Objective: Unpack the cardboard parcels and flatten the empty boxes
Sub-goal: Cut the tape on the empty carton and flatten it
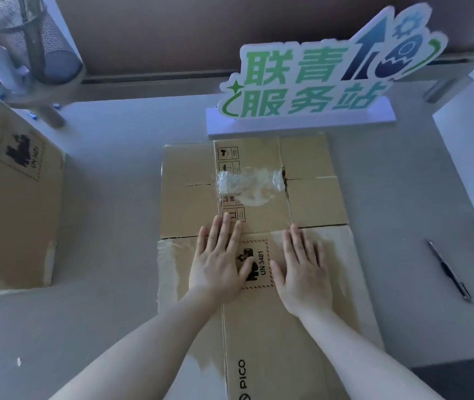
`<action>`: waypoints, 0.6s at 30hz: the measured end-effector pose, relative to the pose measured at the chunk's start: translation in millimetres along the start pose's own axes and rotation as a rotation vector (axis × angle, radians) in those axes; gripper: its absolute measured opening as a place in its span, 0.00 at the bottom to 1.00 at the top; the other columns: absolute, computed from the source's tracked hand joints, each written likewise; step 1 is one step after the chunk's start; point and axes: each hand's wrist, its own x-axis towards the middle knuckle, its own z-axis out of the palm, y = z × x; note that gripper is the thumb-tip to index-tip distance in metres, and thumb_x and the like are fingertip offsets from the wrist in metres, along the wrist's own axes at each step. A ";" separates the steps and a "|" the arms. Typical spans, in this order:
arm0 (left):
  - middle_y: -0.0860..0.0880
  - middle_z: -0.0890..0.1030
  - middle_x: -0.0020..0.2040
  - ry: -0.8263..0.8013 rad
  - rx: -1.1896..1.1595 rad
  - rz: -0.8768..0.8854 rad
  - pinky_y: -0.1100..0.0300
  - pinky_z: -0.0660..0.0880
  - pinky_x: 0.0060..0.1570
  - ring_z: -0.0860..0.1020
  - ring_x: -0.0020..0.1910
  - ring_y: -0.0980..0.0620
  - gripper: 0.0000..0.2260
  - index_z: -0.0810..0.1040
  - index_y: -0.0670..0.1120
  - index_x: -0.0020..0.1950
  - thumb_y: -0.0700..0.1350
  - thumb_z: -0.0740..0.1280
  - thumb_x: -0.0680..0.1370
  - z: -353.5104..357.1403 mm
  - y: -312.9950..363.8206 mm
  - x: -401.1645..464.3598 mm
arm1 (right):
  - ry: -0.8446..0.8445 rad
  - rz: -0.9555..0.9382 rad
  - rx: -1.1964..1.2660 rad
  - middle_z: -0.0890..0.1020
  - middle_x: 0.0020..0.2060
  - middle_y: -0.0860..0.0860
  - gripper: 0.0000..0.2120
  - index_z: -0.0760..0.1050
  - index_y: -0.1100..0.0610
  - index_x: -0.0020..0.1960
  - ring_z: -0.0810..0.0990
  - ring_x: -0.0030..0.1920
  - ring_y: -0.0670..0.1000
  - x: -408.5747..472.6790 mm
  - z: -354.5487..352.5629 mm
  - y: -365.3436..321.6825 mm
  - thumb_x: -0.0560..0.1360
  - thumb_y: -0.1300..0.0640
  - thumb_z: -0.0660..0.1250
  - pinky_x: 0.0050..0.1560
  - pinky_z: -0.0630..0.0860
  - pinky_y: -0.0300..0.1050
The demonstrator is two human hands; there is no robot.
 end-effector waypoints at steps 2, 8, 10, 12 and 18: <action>0.48 0.34 0.79 -0.013 0.009 0.003 0.47 0.37 0.76 0.32 0.77 0.50 0.34 0.36 0.51 0.79 0.66 0.42 0.80 -0.2 0.3 0.1 | -0.004 0.002 0.004 0.50 0.80 0.53 0.33 0.50 0.57 0.80 0.48 0.80 0.53 -0.2 -0.7 -0.2 0.82 0.40 0.44 0.78 0.43 0.55; 0.48 0.34 0.79 -0.009 -0.019 -0.087 0.47 0.33 0.75 0.30 0.77 0.49 0.36 0.35 0.49 0.79 0.68 0.42 0.78 -9.3 12.8 -33.0 | -0.024 -0.050 0.052 0.55 0.79 0.54 0.32 0.56 0.59 0.79 0.50 0.80 0.54 -32.9 -4.4 0.4 0.82 0.40 0.45 0.77 0.45 0.54; 0.48 0.36 0.80 0.002 -0.066 -0.083 0.45 0.35 0.75 0.32 0.77 0.49 0.39 0.39 0.50 0.80 0.70 0.47 0.77 -1.4 24.6 -64.0 | -0.044 -0.071 0.030 0.51 0.80 0.55 0.35 0.51 0.59 0.80 0.47 0.80 0.56 -63.1 -0.3 6.3 0.82 0.37 0.43 0.76 0.46 0.56; 0.47 0.41 0.81 0.007 -0.052 -0.093 0.42 0.41 0.75 0.37 0.79 0.48 0.40 0.45 0.49 0.81 0.70 0.51 0.76 10.5 36.6 -90.0 | -0.055 -0.076 0.013 0.47 0.80 0.56 0.37 0.48 0.59 0.81 0.45 0.80 0.56 -85.5 3.2 12.6 0.81 0.35 0.42 0.76 0.46 0.58; 0.49 0.37 0.80 -0.002 0.009 -0.156 0.43 0.40 0.76 0.34 0.78 0.49 0.37 0.39 0.52 0.80 0.68 0.47 0.78 19.5 47.6 -102.9 | -0.043 -0.111 0.032 0.46 0.80 0.56 0.37 0.46 0.58 0.81 0.43 0.80 0.56 -93.1 7.2 18.5 0.81 0.35 0.44 0.77 0.45 0.59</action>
